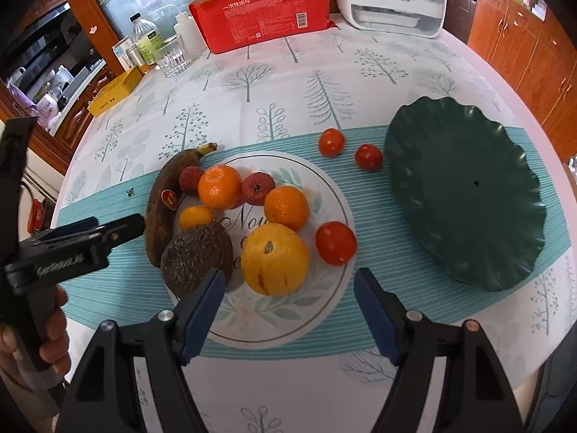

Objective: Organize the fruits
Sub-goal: 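Grasp the brown banana with the left tool while the right tool grasps the large yellow orange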

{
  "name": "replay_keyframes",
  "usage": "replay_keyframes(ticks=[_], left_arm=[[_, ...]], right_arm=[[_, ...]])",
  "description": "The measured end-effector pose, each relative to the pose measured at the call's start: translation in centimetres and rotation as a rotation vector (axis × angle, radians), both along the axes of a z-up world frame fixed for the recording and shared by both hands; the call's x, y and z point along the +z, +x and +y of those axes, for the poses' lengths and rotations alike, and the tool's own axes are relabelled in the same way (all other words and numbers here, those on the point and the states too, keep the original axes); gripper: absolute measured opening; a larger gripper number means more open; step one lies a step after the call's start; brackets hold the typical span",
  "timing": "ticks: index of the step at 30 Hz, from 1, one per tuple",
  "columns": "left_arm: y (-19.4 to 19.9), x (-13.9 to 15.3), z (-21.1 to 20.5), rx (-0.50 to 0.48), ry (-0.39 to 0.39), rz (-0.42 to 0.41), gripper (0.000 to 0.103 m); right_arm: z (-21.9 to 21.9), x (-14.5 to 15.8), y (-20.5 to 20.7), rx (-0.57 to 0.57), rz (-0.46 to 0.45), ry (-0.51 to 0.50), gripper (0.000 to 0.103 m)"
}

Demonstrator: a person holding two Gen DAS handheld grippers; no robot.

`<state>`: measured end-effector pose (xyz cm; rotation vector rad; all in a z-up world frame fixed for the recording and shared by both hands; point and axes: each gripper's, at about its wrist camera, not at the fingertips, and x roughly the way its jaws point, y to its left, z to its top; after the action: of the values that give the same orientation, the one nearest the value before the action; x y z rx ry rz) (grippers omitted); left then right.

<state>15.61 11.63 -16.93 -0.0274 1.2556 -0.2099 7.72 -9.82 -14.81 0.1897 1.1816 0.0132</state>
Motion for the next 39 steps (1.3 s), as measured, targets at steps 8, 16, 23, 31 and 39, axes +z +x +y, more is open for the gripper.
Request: replay_keyframes(ticks=[8,16,23,31,39], left_arm=[[1.6,-2.4,-0.7,-0.041,-0.039,0.065,0.078],[3.1,-4.0,-0.9,-0.049,-0.064,0.115,0.053],[4.0,-4.2,-2.3,-0.078,-0.012,0.111,0.048],[3.7,-4.2,-4.5,-0.120,0.099,0.076,0.036],[2.1,-2.2,-3.8,-0.099,0.092,0.004,0.033]], right_arm=[[0.2,-1.8,0.7,0.015,0.032,0.049,0.064],[0.9,-3.5,1.7,0.034,0.061,0.021,0.054],[1.5,-4.4,2.0,0.056,0.078,-0.011,0.052],[1.6,-4.5,1.8,0.074,0.066,-0.031,0.049],[1.7,-3.3,1.1,0.080,0.036,-0.015,0.048]])
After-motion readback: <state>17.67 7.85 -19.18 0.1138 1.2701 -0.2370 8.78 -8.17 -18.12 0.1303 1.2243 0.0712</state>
